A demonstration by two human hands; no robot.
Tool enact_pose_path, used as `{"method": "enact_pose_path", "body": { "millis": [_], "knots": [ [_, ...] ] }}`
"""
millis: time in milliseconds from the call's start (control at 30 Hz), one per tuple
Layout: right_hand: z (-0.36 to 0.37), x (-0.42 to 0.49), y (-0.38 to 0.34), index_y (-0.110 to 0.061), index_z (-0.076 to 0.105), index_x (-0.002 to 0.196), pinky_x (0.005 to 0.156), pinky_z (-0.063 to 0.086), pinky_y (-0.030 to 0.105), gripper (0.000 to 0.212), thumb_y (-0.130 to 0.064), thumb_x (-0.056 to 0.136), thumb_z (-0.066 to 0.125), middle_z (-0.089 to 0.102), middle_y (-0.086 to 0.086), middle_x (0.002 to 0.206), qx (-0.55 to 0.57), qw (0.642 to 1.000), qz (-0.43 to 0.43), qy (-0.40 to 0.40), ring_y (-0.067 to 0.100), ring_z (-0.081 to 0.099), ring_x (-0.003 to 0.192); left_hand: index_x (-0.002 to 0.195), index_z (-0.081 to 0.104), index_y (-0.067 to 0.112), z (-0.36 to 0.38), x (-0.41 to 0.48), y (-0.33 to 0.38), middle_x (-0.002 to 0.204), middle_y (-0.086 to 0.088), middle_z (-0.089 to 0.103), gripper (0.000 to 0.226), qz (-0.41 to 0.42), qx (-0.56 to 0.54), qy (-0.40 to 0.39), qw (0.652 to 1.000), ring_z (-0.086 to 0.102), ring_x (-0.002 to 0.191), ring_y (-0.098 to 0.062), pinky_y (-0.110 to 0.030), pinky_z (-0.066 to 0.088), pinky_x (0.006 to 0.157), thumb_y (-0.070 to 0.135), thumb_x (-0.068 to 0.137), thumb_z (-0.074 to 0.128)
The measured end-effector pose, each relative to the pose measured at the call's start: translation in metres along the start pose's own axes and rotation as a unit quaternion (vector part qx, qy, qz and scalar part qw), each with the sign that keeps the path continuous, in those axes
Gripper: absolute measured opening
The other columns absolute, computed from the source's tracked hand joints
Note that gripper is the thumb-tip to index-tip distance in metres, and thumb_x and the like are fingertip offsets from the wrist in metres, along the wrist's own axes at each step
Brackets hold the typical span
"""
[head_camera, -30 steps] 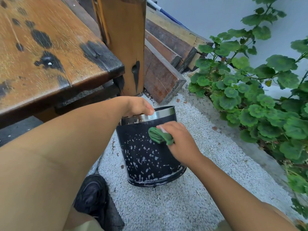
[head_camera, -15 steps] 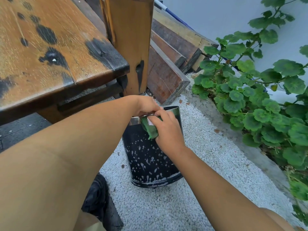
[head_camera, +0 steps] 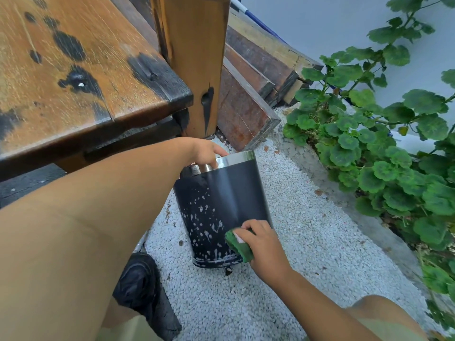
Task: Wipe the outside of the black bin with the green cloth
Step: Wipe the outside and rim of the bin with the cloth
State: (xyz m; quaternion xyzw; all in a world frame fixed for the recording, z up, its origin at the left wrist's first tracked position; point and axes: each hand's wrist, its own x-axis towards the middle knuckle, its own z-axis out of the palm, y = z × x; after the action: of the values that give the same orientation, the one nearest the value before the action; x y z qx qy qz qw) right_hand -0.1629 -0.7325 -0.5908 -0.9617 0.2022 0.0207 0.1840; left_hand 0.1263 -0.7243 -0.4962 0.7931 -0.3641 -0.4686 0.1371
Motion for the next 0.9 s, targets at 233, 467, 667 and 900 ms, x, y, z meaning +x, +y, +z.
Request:
{"method": "enact_pose_path", "body": {
  "millis": [233,467,667,900],
  "knots": [
    [0.004,-0.018,0.006,-0.029,0.067,0.115,0.084,0.043,0.026,0.049,0.001,0.078,0.071,0.055,-0.012,0.113,-0.01,1.0,-0.014,-0.02,0.013,0.046,0.105,0.122,0.061,-0.002,0.004,-0.004,0.001,0.126,-0.018,0.061,0.05,-0.024,0.22,0.058,0.973,0.056,0.116,-0.034,-0.041,0.043,0.101,0.04,0.104,0.039],
    [-0.009,-0.011,0.008,-0.028,0.068,0.119,0.086,0.046,0.031,0.05,0.006,0.083,0.062,0.055,-0.015,0.11,0.071,0.997,0.0,0.005,0.012,0.045,0.104,0.085,0.049,0.01,0.019,-0.004,-0.008,0.083,-0.006,0.05,0.037,0.046,0.137,0.044,0.989,0.047,0.081,-0.023,-0.033,0.038,0.079,0.04,0.104,0.038],
    [-0.042,0.017,-0.01,-0.023,0.066,0.122,0.083,0.049,0.03,0.056,0.009,0.076,0.071,0.056,-0.009,0.113,0.109,0.986,-0.053,0.113,0.015,0.048,0.107,0.11,0.057,-0.009,0.035,-0.005,0.038,0.089,-0.028,0.053,0.059,0.048,0.17,-0.005,0.984,0.043,0.079,-0.026,-0.036,0.036,0.079,0.045,0.104,0.035],
    [-0.058,0.066,-0.018,-0.018,0.066,0.125,0.09,0.046,0.029,0.049,0.007,0.083,0.07,0.056,-0.004,0.118,0.101,0.969,-0.092,0.206,0.019,0.048,0.108,0.101,0.065,0.004,0.036,-0.001,0.039,0.107,-0.018,0.065,0.021,0.053,0.151,-0.009,0.987,0.047,0.087,-0.021,-0.032,0.041,0.082,0.015,0.101,0.047]
  ]
}}
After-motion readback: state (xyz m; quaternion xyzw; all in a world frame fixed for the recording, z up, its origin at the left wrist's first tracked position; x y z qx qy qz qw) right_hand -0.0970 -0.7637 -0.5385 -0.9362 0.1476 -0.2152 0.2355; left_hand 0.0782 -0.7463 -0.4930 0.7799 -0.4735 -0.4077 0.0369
